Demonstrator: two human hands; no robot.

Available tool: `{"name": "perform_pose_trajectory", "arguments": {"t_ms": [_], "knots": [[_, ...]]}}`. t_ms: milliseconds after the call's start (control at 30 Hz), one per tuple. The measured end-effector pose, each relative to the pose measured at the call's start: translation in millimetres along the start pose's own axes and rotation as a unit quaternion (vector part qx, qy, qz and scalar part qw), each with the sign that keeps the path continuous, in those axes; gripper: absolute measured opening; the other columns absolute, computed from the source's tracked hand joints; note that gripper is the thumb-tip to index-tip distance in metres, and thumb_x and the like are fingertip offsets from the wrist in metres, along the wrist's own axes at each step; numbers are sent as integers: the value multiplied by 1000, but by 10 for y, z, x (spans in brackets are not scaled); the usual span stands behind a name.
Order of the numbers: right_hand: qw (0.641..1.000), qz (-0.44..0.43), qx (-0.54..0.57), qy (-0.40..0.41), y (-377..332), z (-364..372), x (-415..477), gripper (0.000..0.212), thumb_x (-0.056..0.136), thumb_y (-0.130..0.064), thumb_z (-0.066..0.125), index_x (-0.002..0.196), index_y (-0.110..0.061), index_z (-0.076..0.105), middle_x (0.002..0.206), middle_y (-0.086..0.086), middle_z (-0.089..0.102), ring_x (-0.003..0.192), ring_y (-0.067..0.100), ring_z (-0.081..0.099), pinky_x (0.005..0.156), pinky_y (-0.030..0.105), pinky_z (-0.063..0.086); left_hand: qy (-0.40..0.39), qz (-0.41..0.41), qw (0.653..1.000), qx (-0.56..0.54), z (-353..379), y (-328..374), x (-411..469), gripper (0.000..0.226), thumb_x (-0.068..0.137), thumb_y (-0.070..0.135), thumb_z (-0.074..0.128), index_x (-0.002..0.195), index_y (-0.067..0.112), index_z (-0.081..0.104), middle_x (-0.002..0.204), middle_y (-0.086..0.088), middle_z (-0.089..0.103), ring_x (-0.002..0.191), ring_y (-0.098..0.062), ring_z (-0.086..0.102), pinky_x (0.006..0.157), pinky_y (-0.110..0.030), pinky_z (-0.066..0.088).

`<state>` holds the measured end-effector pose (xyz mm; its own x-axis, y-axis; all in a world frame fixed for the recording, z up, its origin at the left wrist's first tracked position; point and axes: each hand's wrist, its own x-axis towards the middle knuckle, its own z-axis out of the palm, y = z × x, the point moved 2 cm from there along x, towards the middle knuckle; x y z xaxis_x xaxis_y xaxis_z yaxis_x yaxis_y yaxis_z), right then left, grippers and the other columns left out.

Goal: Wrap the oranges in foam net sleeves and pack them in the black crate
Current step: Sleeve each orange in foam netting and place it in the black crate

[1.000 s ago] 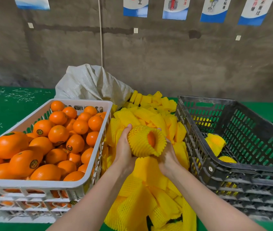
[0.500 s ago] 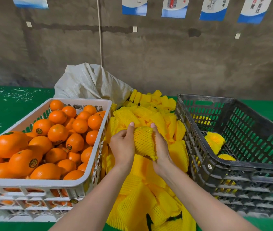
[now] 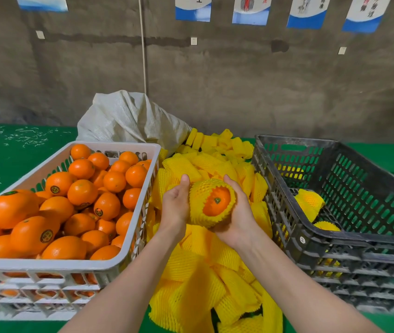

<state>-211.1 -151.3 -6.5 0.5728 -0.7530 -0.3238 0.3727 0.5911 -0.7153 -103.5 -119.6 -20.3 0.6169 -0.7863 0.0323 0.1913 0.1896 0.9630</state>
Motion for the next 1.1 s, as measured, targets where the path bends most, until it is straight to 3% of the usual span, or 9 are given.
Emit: {"name": "perform_pose_trajectory", "arguments": {"t_ms": [100, 233, 333, 467, 567, 733, 833, 967, 1100], "knots": [[999, -23, -3, -22, 22, 20, -2, 35, 81, -47, 58, 76, -17, 74, 78, 10, 72, 76, 24, 66, 70, 33, 53, -15, 49, 999, 17, 4, 74, -46, 44, 94, 40, 44, 88, -1, 60, 82, -25, 56, 78, -31, 52, 71, -44, 43], [992, -104, -67, -12, -16, -2, -9, 28, 83, -40, 58, 95, -18, 69, 90, 8, 72, 81, 21, 68, 73, 36, 53, -9, 36, 996, 78, -4, 129, -54, 40, 94, 43, 46, 85, 7, 61, 92, -18, 65, 87, -25, 60, 79, -47, 51], [969, -190, -155, 10, -60, -30, -15, 20, 85, -33, 57, 98, -19, 65, 104, 7, 68, 104, 26, 61, 93, 44, 48, -61, -104, 988, 98, -18, 107, -39, 33, 90, 60, 41, 87, 30, 54, 87, 5, 63, 83, -13, 60, 66, -31, 50], [905, -319, -281, -12, -68, -72, -78, 32, 70, -41, 55, 99, -27, 54, 99, -6, 58, 94, 10, 56, 75, 25, 48, -191, -274, 942, -24, 23, 39, -95, 60, 82, 73, 39, 109, 25, 62, 105, -9, 72, 99, -28, 67, 76, -41, 54], [866, -372, -326, -76, -36, -132, -102, 52, 68, -45, 53, 117, -28, 45, 115, -8, 52, 104, -2, 53, 78, 13, 45, -223, -257, 937, -74, 47, 54, -93, 62, 74, 65, 52, 118, 22, 60, 110, -10, 71, 101, -27, 68, 80, -43, 55], [864, -349, -350, -96, -88, -236, -112, 76, 64, -36, 59, 133, -39, 27, 148, -6, 27, 134, 4, 30, 94, 11, 36, -236, -210, 947, -64, -10, 79, -114, 50, 70, 50, 62, 112, 22, 62, 105, -5, 73, 96, -20, 70, 71, -36, 58], [870, -341, -345, -85, -69, -290, -144, 63, 72, -31, 62, 128, -35, 34, 142, -7, 35, 132, 5, 35, 100, 23, 40, -199, -164, 966, -15, -36, 143, -107, 64, 70, 51, 63, 125, 19, 57, 114, -7, 70, 104, -23, 66, 86, -42, 54], [809, -376, -440, -98, -11, -200, -230, 54, 75, -46, 64, 122, -36, 41, 128, -22, 44, 119, -2, 45, 88, 20, 46, -133, -125, 982, 40, -13, 160, -110, 89, 75, 55, 62, 147, 13, 31, 142, -11, 48, 125, -27, 51, 105, -49, 41], [782, -391, -480, -72, -97, -183, -194, 64, 71, -33, 73, 126, -27, 41, 131, -2, 46, 122, 10, 44, 99, 29, 42, -167, -126, 974, 91, 134, 154, -190, 80, 82, 67, 38, 144, 18, 35, 140, -7, 49, 125, -23, 51, 106, -47, 41]]}}
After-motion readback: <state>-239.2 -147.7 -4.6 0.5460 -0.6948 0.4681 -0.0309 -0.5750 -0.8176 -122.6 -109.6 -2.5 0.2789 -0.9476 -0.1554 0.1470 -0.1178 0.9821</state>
